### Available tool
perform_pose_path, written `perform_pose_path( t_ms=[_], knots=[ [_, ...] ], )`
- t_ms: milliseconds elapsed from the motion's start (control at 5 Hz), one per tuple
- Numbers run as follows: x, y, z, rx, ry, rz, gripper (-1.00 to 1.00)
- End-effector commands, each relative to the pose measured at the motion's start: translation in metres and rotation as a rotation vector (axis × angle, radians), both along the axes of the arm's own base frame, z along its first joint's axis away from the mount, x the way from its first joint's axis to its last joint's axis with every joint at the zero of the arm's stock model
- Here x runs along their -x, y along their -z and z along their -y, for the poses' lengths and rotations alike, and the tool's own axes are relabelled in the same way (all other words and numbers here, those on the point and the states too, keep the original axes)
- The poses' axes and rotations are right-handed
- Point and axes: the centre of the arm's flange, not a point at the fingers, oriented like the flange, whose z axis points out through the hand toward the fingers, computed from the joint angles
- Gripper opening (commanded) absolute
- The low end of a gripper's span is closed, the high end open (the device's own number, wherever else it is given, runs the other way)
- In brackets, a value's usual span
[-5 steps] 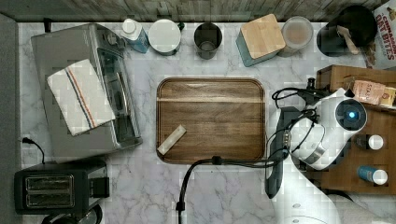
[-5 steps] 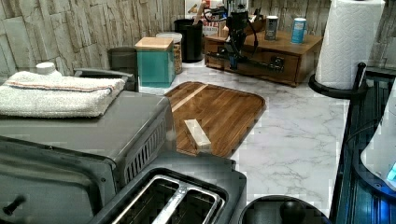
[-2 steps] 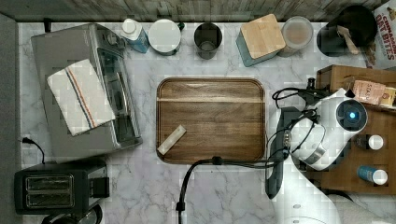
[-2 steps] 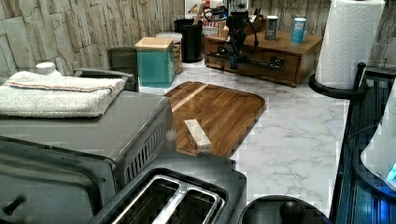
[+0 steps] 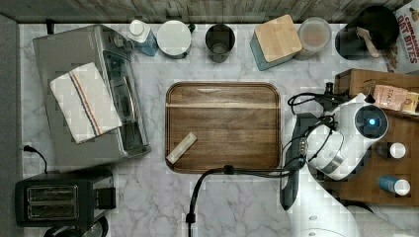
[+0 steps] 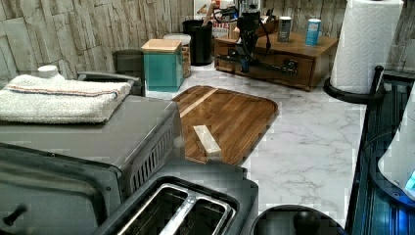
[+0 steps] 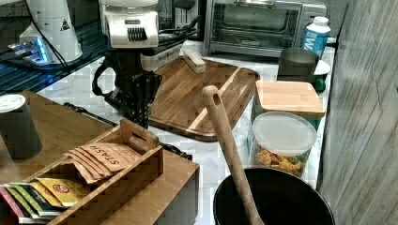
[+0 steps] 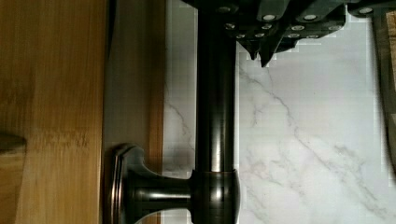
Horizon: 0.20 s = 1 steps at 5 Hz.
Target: Close the drawer.
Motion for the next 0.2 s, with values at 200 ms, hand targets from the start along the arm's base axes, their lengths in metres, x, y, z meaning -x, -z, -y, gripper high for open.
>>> perform_pose_path(
  t_ms=[200],
  knots=[
    [0.0594, -0.0780, 0.1459, 0.169, 0.246, 0.146, -1.00]
  ],
)
